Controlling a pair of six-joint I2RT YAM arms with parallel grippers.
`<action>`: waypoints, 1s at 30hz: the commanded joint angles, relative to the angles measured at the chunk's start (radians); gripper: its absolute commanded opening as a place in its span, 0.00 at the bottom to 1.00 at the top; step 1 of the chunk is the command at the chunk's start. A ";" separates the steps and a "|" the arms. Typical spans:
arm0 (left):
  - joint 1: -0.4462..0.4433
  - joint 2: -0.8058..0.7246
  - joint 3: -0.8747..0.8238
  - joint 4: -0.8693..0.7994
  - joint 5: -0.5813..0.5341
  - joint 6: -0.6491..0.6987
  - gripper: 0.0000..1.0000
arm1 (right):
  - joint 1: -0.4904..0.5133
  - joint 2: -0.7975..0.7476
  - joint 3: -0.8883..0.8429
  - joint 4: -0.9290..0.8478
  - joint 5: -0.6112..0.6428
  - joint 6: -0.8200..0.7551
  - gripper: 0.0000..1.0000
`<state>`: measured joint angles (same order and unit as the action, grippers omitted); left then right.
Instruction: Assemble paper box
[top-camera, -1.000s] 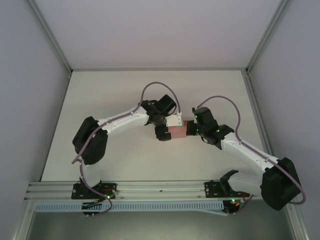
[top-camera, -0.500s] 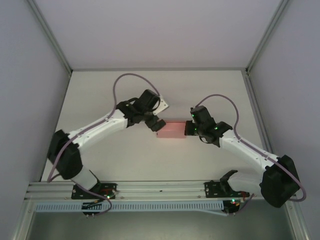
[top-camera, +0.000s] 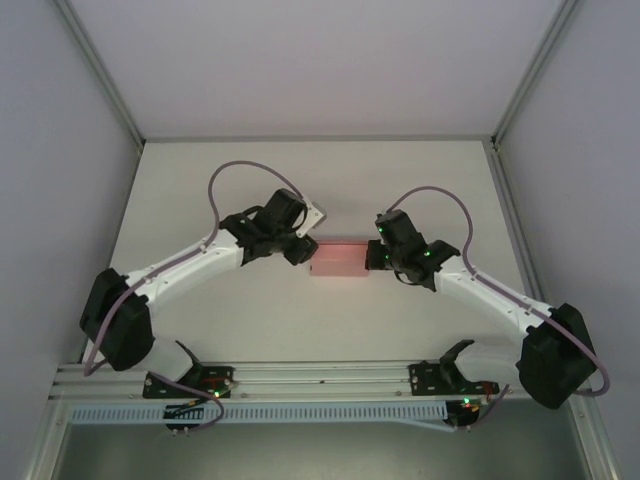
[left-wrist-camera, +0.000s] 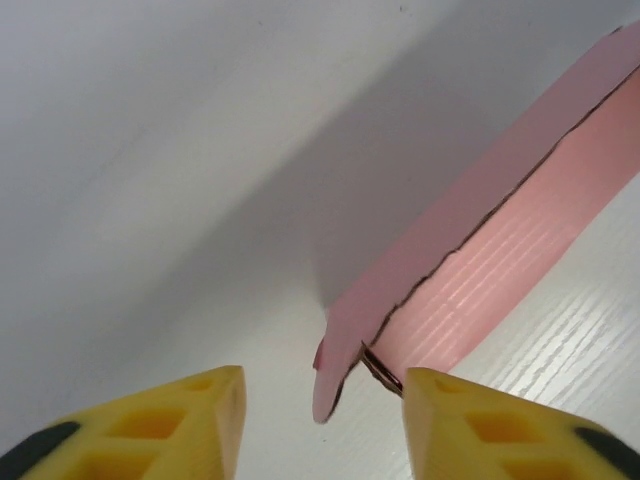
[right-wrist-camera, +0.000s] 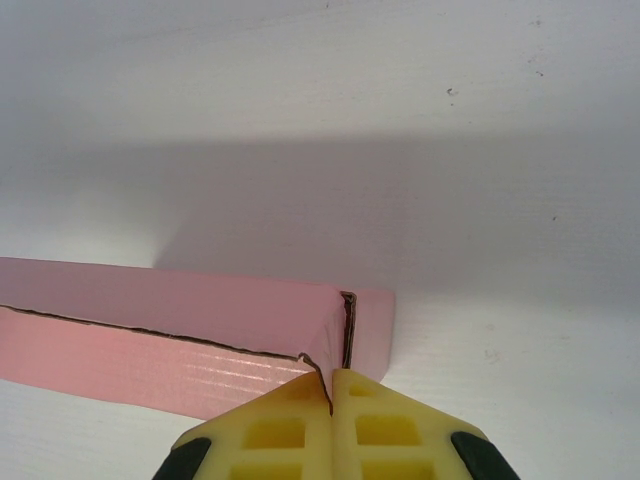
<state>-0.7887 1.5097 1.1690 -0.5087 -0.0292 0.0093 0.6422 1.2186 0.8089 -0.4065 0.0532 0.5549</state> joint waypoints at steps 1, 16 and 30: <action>0.021 0.032 0.025 0.005 0.049 0.000 0.43 | 0.011 0.022 0.001 -0.074 -0.006 0.016 0.00; 0.023 0.070 0.027 0.035 0.120 0.022 0.23 | 0.010 0.016 -0.006 -0.073 -0.004 0.008 0.00; 0.024 0.101 0.110 -0.027 0.171 -0.297 0.00 | 0.046 0.003 -0.021 -0.076 0.039 0.034 0.00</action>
<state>-0.7673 1.5951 1.2240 -0.5316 0.0727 -0.1211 0.6640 1.2175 0.8104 -0.4107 0.0723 0.5606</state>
